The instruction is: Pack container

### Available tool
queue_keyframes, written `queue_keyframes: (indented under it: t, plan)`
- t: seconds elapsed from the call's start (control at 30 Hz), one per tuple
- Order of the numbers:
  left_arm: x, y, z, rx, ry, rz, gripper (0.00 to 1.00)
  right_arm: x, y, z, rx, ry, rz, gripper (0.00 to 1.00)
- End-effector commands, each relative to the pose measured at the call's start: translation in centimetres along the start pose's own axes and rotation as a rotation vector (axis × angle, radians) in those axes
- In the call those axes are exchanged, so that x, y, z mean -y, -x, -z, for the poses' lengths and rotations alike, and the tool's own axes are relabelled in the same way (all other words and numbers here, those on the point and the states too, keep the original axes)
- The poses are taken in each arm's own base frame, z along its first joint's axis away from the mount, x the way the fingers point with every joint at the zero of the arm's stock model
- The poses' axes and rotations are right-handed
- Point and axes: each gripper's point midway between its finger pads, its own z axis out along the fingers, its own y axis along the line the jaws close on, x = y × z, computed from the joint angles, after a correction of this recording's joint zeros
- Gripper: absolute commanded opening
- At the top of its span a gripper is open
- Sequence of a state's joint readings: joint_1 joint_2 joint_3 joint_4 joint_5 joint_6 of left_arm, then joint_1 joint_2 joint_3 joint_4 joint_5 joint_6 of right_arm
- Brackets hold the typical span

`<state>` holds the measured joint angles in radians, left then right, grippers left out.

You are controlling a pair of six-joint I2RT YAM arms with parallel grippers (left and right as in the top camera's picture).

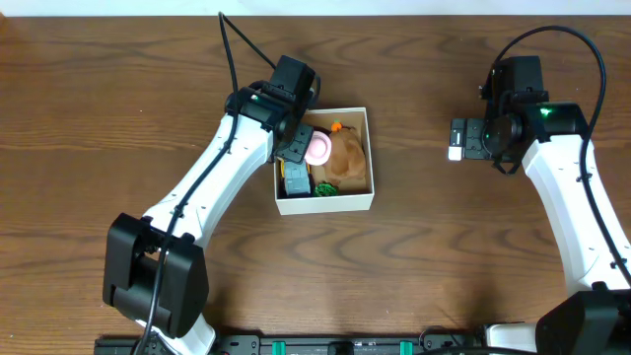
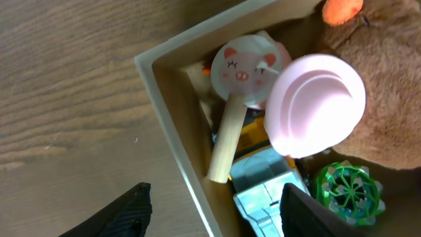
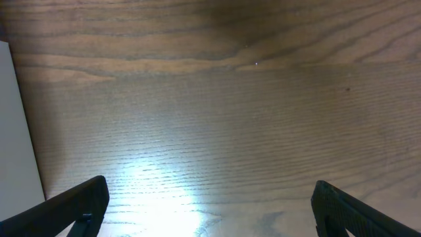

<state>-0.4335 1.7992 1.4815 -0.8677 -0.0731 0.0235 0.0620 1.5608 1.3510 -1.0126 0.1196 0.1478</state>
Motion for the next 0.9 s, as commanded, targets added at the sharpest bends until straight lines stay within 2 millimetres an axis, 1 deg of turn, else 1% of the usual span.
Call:
queue_keyframes:
  t: [0.0,0.03,0.13,0.23,0.27,0.3,0.37,0.47,0.6,0.67,0.7,0.77,0.83,0.87]
  plan:
    - [-1.0,-0.2,0.8,0.006,0.048,0.054,0.67,0.0,0.3,0.0,0.005,0.004,0.013,0.99]
    - [-1.4,-0.1,1.2,0.015,0.063,0.074,0.69,0.0,0.4,0.0,0.011,0.005,0.017,0.99]
    - [-3.5,0.4,3.4,0.081,0.121,0.150,0.71,-0.3,1.9,0.1,0.070,0.012,0.041,0.99]
    - [-5.8,1.4,6.3,0.181,0.133,0.217,0.71,-1.0,4.7,0.6,0.187,0.028,0.065,0.99]
    - [-6.7,1.6,7.1,0.209,0.138,0.240,0.76,-1.3,5.6,0.9,0.224,0.034,0.063,0.99]
    - [-7.6,1.7,7.9,0.235,0.146,0.264,1.00,-1.5,6.7,1.3,0.269,0.041,0.059,0.99]
    - [-10.0,1.8,9.3,0.282,0.168,0.322,0.98,-2.3,8.4,2.0,0.344,0.066,0.057,0.99]
    - [-12.6,1.2,10.0,0.295,0.198,0.383,0.98,-2.8,10.0,2.7,0.414,0.089,0.053,0.99]
    - [-14.6,0.6,10.1,0.293,0.222,0.429,0.98,-2.9,11.8,3.6,0.496,0.098,0.044,0.99]
    - [-14.9,0.0,10.3,0.277,0.230,0.418,0.98,-3.0,12.1,4.2,0.515,0.101,0.042,0.99]
    - [-14.9,-0.5,10.5,0.261,0.233,0.406,0.98,-2.9,11.9,4.5,0.513,0.102,0.038,0.99]
    - [-14.7,-1.0,11.2,0.264,0.216,0.407,0.98,-2.3,11.0,5.6,0.502,0.103,-0.031,0.99]
    - [-14.1,-1.2,12.6,0.292,0.187,0.401,0.98,-1.4,10.4,7.2,0.514,0.089,-0.100,0.99]
    - [-13.9,-1.3,13.6,0.318,0.180,0.402,0.98,-0.9,10.0,8.3,0.530,0.078,-0.127,0.99]
